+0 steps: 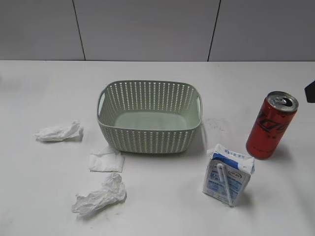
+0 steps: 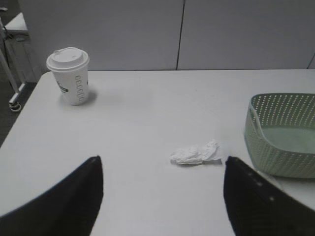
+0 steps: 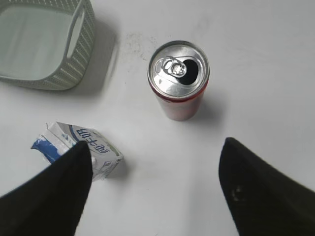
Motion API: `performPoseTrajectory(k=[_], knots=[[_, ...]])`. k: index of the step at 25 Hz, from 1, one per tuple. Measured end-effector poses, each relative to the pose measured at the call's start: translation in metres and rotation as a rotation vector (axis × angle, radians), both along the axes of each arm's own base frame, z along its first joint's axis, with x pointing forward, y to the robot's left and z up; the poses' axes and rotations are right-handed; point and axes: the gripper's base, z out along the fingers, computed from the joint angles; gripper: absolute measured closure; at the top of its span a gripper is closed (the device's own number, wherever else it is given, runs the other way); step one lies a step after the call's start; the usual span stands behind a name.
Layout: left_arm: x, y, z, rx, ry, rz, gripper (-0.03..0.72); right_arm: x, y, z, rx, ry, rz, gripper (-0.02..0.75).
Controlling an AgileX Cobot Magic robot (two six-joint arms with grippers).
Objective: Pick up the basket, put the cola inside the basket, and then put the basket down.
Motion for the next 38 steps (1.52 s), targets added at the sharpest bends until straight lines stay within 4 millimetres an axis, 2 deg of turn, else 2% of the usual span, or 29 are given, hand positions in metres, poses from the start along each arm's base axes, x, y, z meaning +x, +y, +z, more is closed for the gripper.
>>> performPoseTrajectory(k=[3, 4, 7, 11, 14, 18, 22, 26, 29, 32, 38], knots=[[0.041, -0.007, 0.02, -0.049, 0.102, -0.021, 0.114, -0.009, -0.001, 0.008, 0.003, -0.031, 0.002, 0.136], [0.06, -0.01, 0.025, -0.066, 0.153, -0.026, 0.114, -0.013, -0.002, 0.011, -0.001, -0.049, 0.003, 0.137], [0.107, -0.017, 0.029, -0.103, 0.277, -0.033, 0.114, -0.024, -0.005, 0.021, -0.004, -0.1, 0.003, 0.143], [0.174, -0.026, 0.017, -0.124, 0.449, -0.06, 0.114, -0.037, -0.007, 0.029, -0.003, -0.137, 0.007, 0.144], [0.213, -0.037, 0.004, -0.143, 0.558, -0.099, 0.114, -0.041, -0.007, 0.032, 0.0, -0.154, 0.007, 0.144], [0.256, -0.07, -0.011, -0.115, 0.674, -0.195, 0.114, -0.041, -0.008, 0.032, 0.0, -0.157, 0.006, 0.144], [0.282, -0.11, -0.03, -0.121, 0.777, -0.241, 0.114, -0.041, -0.008, 0.032, -0.001, -0.157, 0.006, 0.144], [0.295, -0.147, -0.057, -0.11, 0.865, -0.272, 0.114, -0.041, -0.008, 0.032, -0.001, -0.157, 0.006, 0.144], [0.306, -0.167, -0.079, -0.084, 0.921, -0.273, 0.114, -0.041, -0.008, 0.033, 0.0, -0.161, 0.006, 0.144], [0.319, -0.177, -0.096, -0.06, 0.948, -0.26, 0.114, -0.041, -0.007, 0.033, 0.008, -0.162, 0.006, 0.145], [0.338, -0.18, -0.132, -0.006, 1.004, -0.192, 0.114, -0.041, -0.007, 0.033, 0.014, -0.162, 0.006, 0.146]])
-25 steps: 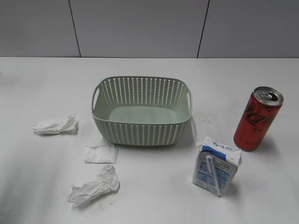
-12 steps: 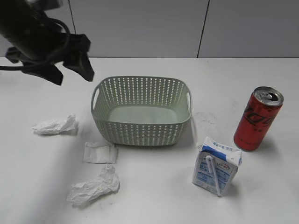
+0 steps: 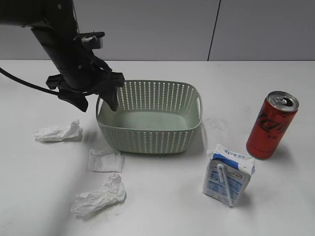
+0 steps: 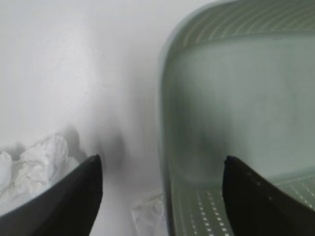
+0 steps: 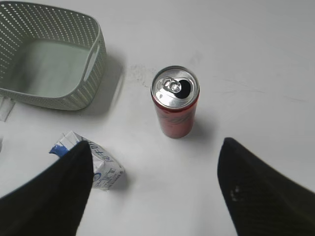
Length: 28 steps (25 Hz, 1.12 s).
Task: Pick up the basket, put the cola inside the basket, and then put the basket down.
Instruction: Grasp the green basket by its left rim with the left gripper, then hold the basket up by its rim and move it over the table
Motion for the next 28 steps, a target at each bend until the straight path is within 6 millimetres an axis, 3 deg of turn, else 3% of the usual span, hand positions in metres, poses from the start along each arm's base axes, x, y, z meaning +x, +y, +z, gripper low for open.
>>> performPoseTrajectory(k=[5, 8, 14, 16, 21, 28], knots=[[0.009, -0.004, -0.02, 0.004, 0.009, 0.022, 0.163, 0.0, 0.0, 0.0, 0.003, 0.0, 0.0, 0.146], [0.01, -0.004, -0.025, 0.006, 0.009, 0.025, 0.284, 0.0, 0.0, 0.0, 0.004, 0.0, 0.0, 0.146], [0.01, -0.007, -0.027, -0.026, 0.028, 0.047, 0.603, 0.0, 0.0, 0.0, 0.003, -0.002, 0.0, 0.146], [0.01, -0.009, -0.027, -0.047, 0.037, 0.061, 0.662, 0.0, 0.0, 0.0, 0.003, -0.002, 0.0, 0.146], [0.006, -0.01, -0.02, -0.081, 0.078, 0.078, 0.685, 0.001, 0.0, 0.0, 0.011, 0.004, -0.008, 0.146], [0.004, 0.021, 0.034, -0.132, 0.007, 0.145, 0.685, 0.032, 0.005, -0.023, 0.004, 0.142, -0.025, 0.129]])
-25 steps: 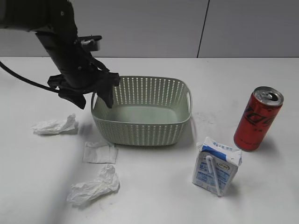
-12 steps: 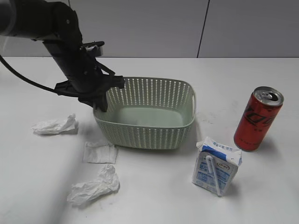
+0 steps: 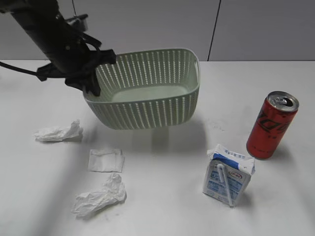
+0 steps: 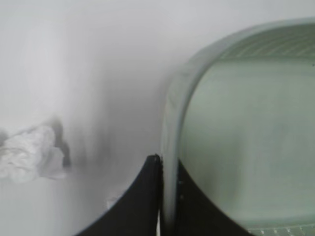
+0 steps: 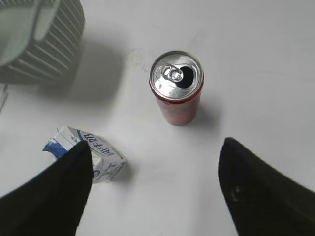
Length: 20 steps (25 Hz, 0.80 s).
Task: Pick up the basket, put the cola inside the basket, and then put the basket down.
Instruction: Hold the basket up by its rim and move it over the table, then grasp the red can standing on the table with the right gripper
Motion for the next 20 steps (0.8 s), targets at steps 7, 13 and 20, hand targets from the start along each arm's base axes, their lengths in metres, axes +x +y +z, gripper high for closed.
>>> performPoseTrajectory(k=[7, 13, 20], knots=[[-0.003, 0.019, 0.012, 0.073, -0.011, -0.012, 0.685, 0.049, 0.008, -0.025, -0.026, 0.133, 0.009, 0.059], [-0.003, 0.018, 0.012, 0.076, -0.011, -0.017, 0.685, 0.081, 0.013, -0.042, -0.024, 0.209, -0.004, 0.059], [-0.003, 0.018, 0.012, 0.079, -0.018, -0.016, 0.685, 0.102, 0.013, -0.064, -0.055, 0.27, -0.033, 0.059]])
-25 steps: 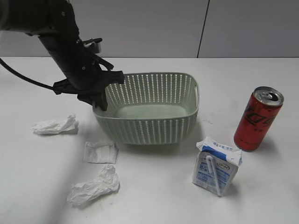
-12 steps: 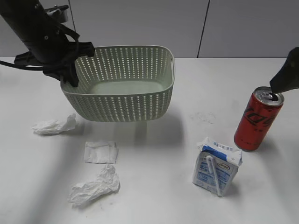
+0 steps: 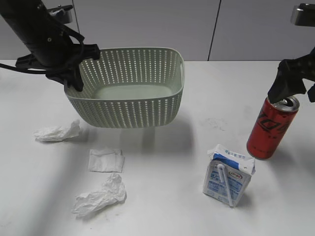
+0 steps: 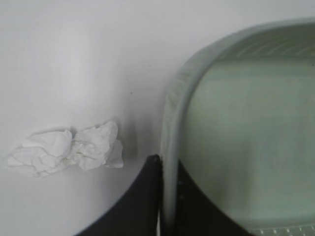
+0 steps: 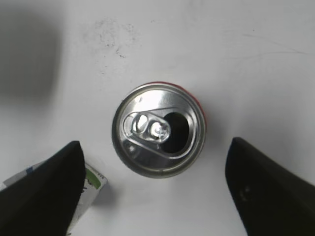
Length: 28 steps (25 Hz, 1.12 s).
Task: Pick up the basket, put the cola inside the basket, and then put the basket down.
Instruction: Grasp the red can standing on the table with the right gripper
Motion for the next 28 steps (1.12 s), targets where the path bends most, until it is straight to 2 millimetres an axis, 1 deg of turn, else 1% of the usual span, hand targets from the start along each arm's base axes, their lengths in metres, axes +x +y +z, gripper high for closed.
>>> performPoseTrajectory(k=[8, 13, 15, 16, 17, 19, 22, 24, 26, 28], knots=[[0.001, 0.0, 0.0, 0.0, -0.006, 0.001, 0.686, 0.018, 0.001, -0.026, -0.014, 0.019, -0.018, 0.059], [0.0, 0.0, 0.0, -0.001, -0.005, 0.002, 0.686, 0.025, 0.002, -0.044, -0.023, 0.073, -0.02, 0.065], [0.0, 0.0, 0.0, -0.001, -0.005, 0.002, 0.686, 0.026, 0.002, -0.048, -0.022, 0.085, -0.023, 0.092], [0.0, 0.0, 0.0, -0.001, -0.005, 0.002, 0.686, 0.026, 0.003, -0.048, -0.019, 0.086, -0.025, 0.12], [0.0, 0.0, 0.0, -0.001, -0.005, 0.002, 0.686, 0.025, 0.003, -0.048, -0.018, 0.089, -0.027, 0.151], [0.0, 0.0, 0.0, -0.001, -0.005, 0.002, 0.686, 0.025, 0.003, -0.048, -0.018, 0.1, -0.027, 0.239], [0.0, 0.0, 0.0, -0.001, -0.005, 0.002, 0.686, 0.023, 0.002, -0.046, -0.021, 0.112, -0.024, 0.235], [0.0, 0.0, 0.0, -0.001, -0.005, 0.002, 0.686, 0.02, 0.002, -0.04, -0.026, 0.106, -0.018, 0.235], [0.0, 0.0, 0.0, -0.001, -0.005, 0.002, 0.686, 0.019, 0.001, -0.024, -0.025, 0.055, -0.006, 0.237], [0.0, 0.0, 0.0, -0.001, -0.005, 0.002, 0.686, 0.02, 0.002, 0.002, -0.025, -0.027, 0.021, 0.237]])
